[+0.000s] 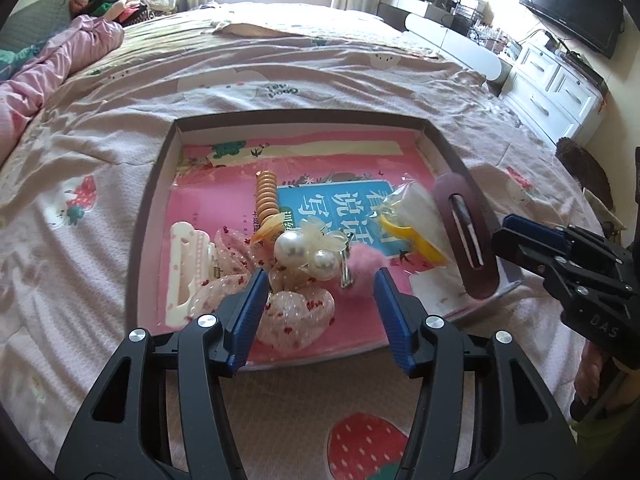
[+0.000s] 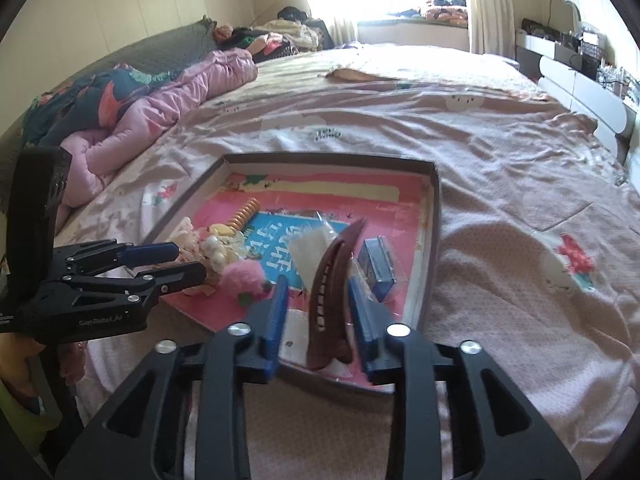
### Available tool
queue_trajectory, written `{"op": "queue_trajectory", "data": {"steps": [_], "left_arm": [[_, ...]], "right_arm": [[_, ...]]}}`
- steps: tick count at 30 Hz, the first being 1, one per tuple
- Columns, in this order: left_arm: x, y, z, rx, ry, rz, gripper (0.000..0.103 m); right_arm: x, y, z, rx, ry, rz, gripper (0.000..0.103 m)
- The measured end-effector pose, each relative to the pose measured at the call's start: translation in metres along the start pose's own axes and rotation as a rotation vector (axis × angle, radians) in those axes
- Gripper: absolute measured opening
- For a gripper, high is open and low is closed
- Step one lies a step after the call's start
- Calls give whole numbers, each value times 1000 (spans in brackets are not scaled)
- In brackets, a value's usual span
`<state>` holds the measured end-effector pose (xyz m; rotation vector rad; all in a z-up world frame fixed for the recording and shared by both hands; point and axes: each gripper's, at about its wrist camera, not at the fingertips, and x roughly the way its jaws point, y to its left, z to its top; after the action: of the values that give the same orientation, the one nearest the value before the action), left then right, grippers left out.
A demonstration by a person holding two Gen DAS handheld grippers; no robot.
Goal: Organize jewelry
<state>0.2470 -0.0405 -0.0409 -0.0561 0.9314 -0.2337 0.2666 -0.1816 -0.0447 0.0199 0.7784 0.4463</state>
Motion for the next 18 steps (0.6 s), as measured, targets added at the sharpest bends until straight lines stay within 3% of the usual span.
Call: {"op": "queue_trajectory", "data": {"steps": [3, 5, 11, 15, 18], "left_arm": [[-16, 0, -3, -6, -24, 3, 54], [-27, -1, -6, -8, -44, 8, 56], [-61, -2, -18, -30, -93, 12, 68], [-80, -4, -29, -33, -116, 11, 85], [-90, -6, -38, -36, -127, 18, 91]], "right_arm": [[-18, 5, -1, -7, -28, -5, 42], [-29, 8, -3, -14, -47, -13, 59], [-65, 20, -10, -13, -125, -37, 89], [-85, 27, -17, 0, -158, -31, 95], [-93, 31, -24, 4, -158, -29, 96]]}}
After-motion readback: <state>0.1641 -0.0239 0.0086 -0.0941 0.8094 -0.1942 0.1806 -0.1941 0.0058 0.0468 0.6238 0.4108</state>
